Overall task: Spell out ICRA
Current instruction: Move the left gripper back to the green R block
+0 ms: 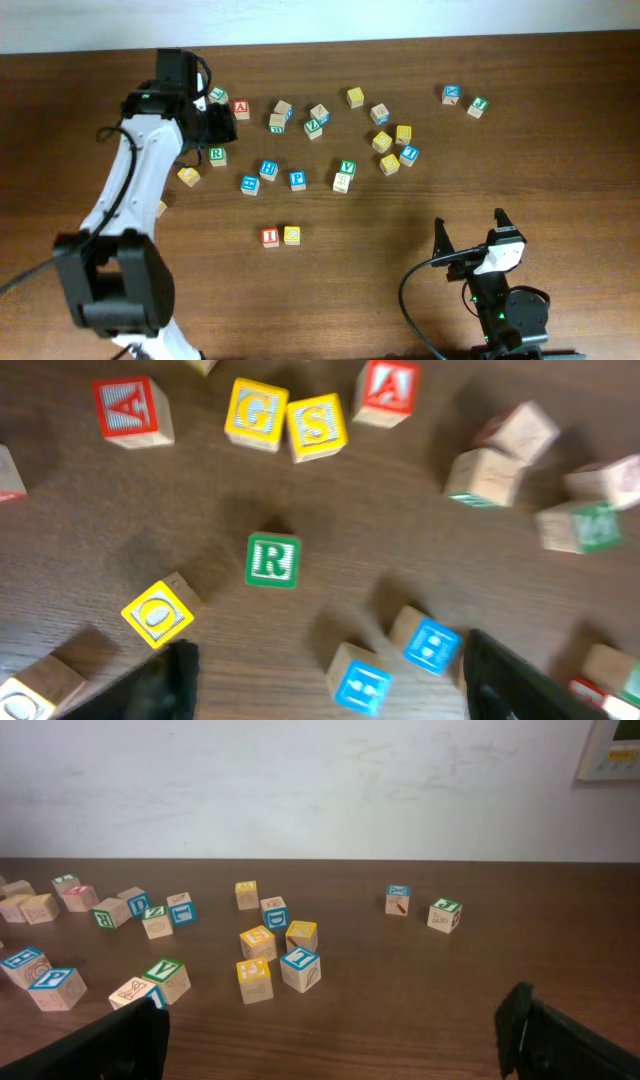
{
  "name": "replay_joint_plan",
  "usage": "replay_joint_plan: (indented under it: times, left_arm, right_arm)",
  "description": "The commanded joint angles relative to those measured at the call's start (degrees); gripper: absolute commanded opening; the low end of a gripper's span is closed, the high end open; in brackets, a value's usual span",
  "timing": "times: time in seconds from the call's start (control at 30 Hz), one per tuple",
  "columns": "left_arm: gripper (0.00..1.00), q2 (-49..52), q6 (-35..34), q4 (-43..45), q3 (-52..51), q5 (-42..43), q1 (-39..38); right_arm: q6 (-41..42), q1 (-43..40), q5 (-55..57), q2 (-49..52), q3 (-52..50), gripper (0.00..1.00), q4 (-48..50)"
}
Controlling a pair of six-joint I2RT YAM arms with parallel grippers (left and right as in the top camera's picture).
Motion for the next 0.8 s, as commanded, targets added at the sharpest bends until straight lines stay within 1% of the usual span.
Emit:
replay_joint_plan:
  times: [0.0,0.07,0.13,0.23,0.27,0.33,0.37,0.43,0.6,0.67,0.77]
  left_arm:
    - [0.62,6.2,0.0,0.2,0.3,-2.6,0.3]
    - [0.62,9.2,-0.1,1.4,0.3,-3.5,0.3]
    - [0.55,10.5,0.0,3.1,0.3,-6.8,0.3]
    - [0.54,11.7,2.2,5.6,0.3,-6.9,0.3]
    - [0.54,12.9,3.5,6.1,0.3,-7.0,0.3]
    - [0.57,15.1,3.6,7.0,0.3,-6.9,0.3]
    - [0.56,15.2,3.6,7.8,0.3,-6.9,0.3]
    - [0.47,15.2,3.6,9.1,0.3,-6.9,0.3]
    - [0.5,16.0,3.7,8.7,0.3,-6.9,0.3]
    - [0.49,17.1,3.7,8.2,0.3,-6.9,0.3]
    - [0.37,17.1,3.7,8.7,0.3,-7.0,0.4]
  right_arm:
    - [0.2,-0.4,0.2,-0.4,-0.3,0.98,-0.3]
    - [0.2,-0.4,0.2,-0.4,-0.3,0.98,-0.3]
    - [0.2,-0.4,0.2,-0.4,-0.3,0.98,-0.3]
    - [0.2,-0.4,0.2,-0.4,-0.3,0.98,-0.3]
    - [0.2,-0.4,0.2,-0.4,-0.3,0.98,-0.3]
    - [0.2,-0.4,0.2,-0.4,-0.3,0.98,-0.3]
    - [0.2,-0.4,0.2,-0.4,-0.3,0.98,-0.3]
    - [0.2,-0.4,0.2,-0.4,-0.3,0.98,-0.3]
    - [0.2,-0.4,0.2,-0.4,-0.3,0.98,-0.3]
    - [0.2,-0.4,0.2,-0.4,-0.3,0.98,-0.3]
    - [0.2,-0.4,0.2,-0.4,-0.3,0.98,-0.3]
